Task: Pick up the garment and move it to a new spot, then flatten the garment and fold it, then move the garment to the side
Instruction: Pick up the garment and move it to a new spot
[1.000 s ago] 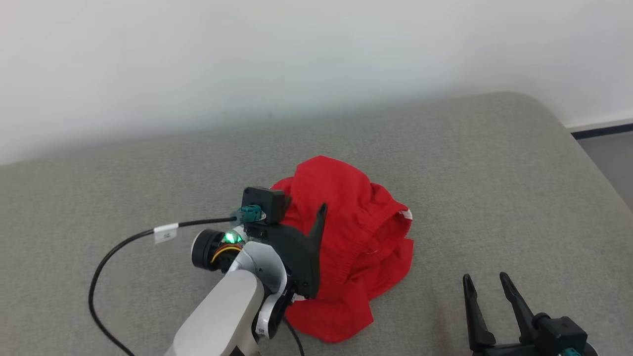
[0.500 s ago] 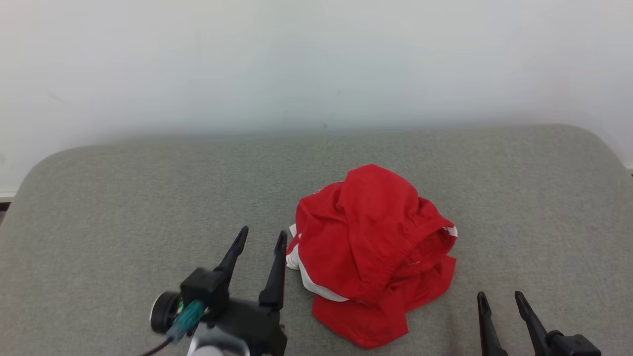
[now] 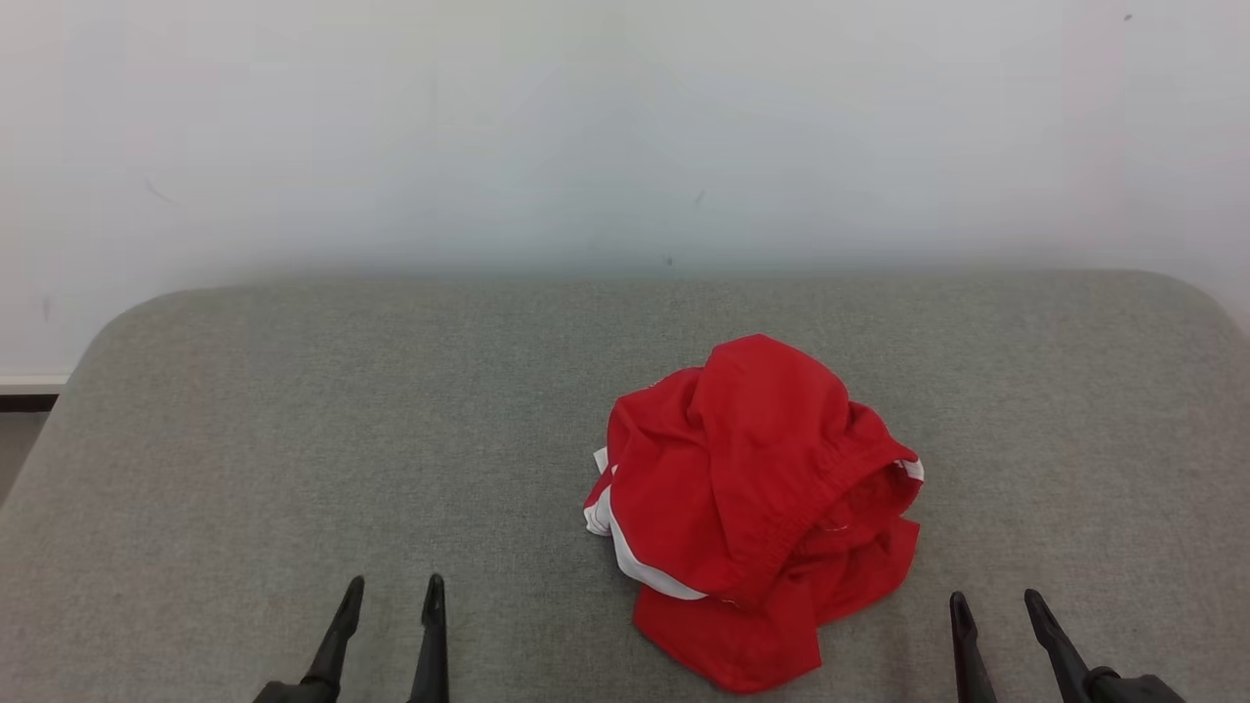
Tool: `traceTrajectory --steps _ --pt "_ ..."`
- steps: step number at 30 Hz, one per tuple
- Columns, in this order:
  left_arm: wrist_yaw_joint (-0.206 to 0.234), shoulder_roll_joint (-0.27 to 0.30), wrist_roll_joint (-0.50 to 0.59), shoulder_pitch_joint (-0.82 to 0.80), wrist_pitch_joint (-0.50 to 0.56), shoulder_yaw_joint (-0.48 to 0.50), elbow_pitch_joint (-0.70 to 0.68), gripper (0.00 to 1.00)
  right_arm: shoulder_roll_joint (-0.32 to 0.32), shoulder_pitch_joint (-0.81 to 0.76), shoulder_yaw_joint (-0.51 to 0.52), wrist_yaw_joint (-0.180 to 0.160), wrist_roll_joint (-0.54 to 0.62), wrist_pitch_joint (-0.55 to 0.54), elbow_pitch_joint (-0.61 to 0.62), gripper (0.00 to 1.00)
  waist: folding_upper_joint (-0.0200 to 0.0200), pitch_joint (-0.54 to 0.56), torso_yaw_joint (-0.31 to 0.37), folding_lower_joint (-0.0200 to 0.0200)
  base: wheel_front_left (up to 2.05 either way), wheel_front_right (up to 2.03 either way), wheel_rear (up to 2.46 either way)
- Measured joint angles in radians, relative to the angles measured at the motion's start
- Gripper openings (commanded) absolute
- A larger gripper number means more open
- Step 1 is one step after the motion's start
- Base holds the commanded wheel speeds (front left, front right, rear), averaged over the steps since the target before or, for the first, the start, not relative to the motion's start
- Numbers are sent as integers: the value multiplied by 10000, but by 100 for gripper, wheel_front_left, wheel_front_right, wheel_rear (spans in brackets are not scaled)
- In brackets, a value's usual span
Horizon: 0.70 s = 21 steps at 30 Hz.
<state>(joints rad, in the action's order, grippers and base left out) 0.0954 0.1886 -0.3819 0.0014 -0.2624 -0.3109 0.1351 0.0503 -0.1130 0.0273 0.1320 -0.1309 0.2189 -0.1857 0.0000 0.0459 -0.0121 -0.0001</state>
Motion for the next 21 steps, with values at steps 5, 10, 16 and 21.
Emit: traceTrajectory --steps 5,10,16,21 --pt "-426 -163 244 252 0 502 105 100 0 0 -56 0 6 -82 88 100 0 -46 177 1 0 0 0" --pt "-1080 -201 309 -12 79 272 598 100 0 2 -46 0 6 -109 146 100 0 -111 463 0 0 0 0" --pt "-1476 -102 -161 -1779 2314 111 1028 100 2 23 -44 0 -2 -117 182 100 0 -251 1010 0 0 0 0" --pt "-1419 -240 -692 -2856 4071 102 1108 100 2 98 -59 0 -2 -111 198 100 0 -365 1376 1 0 0 0"
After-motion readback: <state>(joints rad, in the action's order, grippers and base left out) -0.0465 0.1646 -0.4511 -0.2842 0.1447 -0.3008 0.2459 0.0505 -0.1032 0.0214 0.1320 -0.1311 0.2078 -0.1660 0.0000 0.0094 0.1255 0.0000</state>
